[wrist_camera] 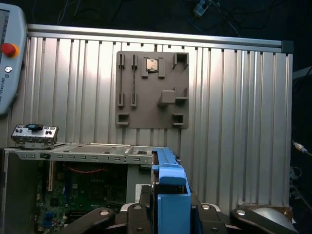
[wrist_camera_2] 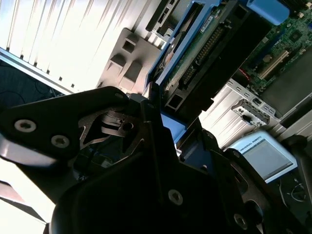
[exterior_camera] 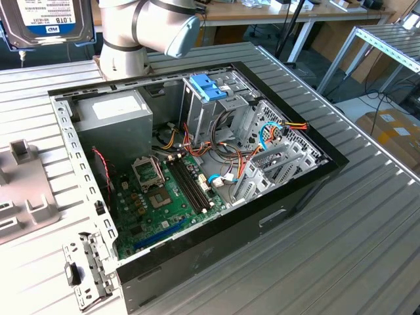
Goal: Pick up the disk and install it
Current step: 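Pick up the disk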
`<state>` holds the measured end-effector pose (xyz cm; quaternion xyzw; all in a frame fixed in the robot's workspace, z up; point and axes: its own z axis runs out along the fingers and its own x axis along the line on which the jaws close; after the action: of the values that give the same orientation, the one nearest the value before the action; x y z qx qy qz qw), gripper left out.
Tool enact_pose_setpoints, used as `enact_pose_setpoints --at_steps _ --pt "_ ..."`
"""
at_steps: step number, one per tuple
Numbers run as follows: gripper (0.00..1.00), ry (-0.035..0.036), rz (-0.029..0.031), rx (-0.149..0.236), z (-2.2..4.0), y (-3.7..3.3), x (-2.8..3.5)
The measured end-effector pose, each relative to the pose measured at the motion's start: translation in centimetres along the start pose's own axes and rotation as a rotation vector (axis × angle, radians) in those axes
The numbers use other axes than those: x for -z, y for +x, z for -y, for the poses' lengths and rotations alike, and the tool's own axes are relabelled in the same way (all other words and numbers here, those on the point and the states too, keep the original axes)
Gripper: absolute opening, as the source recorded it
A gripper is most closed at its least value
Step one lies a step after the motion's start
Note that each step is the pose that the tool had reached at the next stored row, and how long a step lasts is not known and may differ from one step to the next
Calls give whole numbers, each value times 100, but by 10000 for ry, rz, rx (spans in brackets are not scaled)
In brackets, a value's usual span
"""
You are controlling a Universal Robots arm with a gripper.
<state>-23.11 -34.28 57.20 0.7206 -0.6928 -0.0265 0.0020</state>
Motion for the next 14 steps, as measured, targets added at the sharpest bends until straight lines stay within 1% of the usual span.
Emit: enact_pose_setpoints --at_steps 7,10,12,14 --pt "37 0 0 0 6 67 -5" --pt "37 0 0 -1 7 110 -9" --pt "37 0 0 0 6 153 -10" --pt "37 0 0 0 6 174 -11"
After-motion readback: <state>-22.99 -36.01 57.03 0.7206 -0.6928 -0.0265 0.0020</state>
